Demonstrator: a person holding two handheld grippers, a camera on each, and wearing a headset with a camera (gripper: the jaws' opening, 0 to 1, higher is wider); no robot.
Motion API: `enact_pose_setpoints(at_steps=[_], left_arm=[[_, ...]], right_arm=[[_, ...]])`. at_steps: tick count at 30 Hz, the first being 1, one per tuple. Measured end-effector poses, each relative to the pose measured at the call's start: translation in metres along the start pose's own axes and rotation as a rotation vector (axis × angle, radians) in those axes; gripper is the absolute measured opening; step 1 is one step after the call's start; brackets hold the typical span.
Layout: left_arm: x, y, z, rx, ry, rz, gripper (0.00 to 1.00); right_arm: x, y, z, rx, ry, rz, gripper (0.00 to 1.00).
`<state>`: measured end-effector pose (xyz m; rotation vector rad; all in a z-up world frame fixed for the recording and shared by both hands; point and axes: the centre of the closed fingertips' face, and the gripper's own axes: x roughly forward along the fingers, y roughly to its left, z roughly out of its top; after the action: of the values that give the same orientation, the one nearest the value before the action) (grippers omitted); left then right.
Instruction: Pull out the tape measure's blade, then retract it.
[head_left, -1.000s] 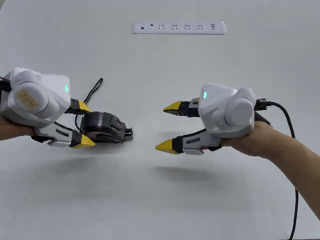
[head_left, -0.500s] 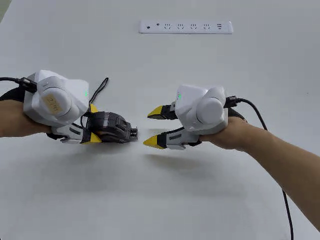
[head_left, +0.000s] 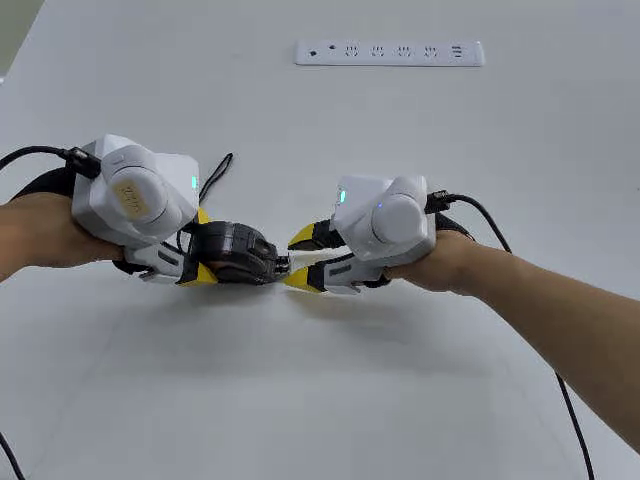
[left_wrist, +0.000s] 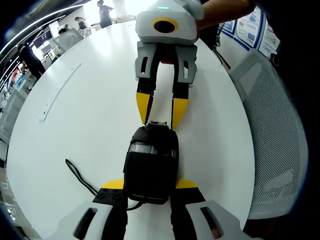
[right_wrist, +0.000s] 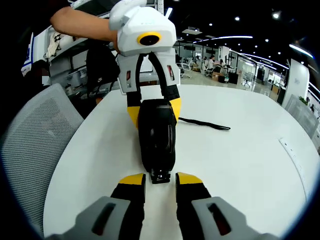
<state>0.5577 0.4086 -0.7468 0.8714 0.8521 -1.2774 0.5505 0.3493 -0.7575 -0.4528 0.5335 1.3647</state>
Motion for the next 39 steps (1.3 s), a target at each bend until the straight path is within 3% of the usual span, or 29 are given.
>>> enact_pose_setpoints(at_steps=[6, 11, 17, 39], left_arm=[[0.0, 0.0, 0.0, -0.004, 0.0, -0.004, 0.3], [0.001, 0.0, -0.001, -0.011, 0.003, 0.0, 0.29], [0.0, 0.0, 0.0, -0.031, -0.022, 0.007, 0.29], [-0.002, 0.001, -0.001, -0.058, -0.043, 0.004, 0.29]], right_arm=[[0.01, 0.002, -0.004, -0.014, 0.015, 0.013, 0.15], [0.013, 0.002, -0.005, -0.031, 0.019, 0.011, 0.15], [0.012, 0.001, -0.005, -0.052, 0.033, 0.01, 0.13], [0.001, -0.001, -0.008, -0.084, 0.058, 0.017, 0.12]])
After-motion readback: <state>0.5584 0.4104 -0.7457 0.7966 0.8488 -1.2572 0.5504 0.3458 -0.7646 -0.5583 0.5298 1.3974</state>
